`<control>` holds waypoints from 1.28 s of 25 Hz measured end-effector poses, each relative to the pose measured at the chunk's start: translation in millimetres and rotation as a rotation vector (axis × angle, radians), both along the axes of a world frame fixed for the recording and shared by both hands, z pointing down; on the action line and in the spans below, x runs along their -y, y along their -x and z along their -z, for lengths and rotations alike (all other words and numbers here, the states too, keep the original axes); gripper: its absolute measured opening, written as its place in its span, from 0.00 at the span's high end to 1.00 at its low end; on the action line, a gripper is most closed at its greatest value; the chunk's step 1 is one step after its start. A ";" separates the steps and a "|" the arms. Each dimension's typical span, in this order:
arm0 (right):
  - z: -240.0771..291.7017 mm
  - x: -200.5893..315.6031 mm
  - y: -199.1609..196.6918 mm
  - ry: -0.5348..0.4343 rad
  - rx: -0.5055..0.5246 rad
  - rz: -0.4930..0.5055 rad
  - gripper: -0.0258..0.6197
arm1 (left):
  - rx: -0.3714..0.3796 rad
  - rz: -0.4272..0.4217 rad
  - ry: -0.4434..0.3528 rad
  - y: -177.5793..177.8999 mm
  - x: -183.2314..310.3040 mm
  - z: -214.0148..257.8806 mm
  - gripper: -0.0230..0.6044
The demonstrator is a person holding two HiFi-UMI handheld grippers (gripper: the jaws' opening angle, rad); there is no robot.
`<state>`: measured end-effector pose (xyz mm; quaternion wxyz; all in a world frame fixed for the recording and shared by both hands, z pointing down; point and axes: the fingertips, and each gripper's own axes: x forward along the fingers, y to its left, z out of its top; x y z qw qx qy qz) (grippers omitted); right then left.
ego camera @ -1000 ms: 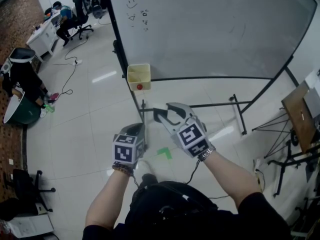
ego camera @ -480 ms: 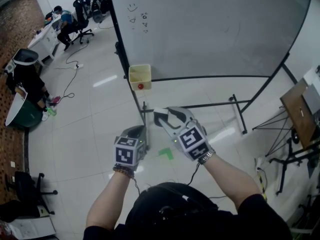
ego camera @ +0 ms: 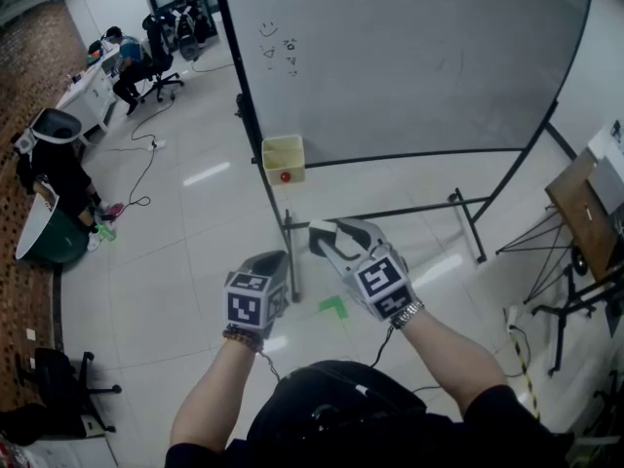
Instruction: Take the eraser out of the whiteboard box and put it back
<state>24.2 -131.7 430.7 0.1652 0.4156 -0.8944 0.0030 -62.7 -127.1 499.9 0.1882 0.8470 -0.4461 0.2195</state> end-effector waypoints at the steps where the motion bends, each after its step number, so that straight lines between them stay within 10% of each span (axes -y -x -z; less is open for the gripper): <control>1: 0.7 -1.4 1.7 0.000 0.003 -0.005 0.66 | 0.001 -0.003 -0.003 2.4 -1.1 1.2 0.96; 32: 8.4 -17.8 17.9 0.008 -0.017 -0.028 0.66 | -0.053 -0.082 -0.057 16.9 -14.8 18.7 0.92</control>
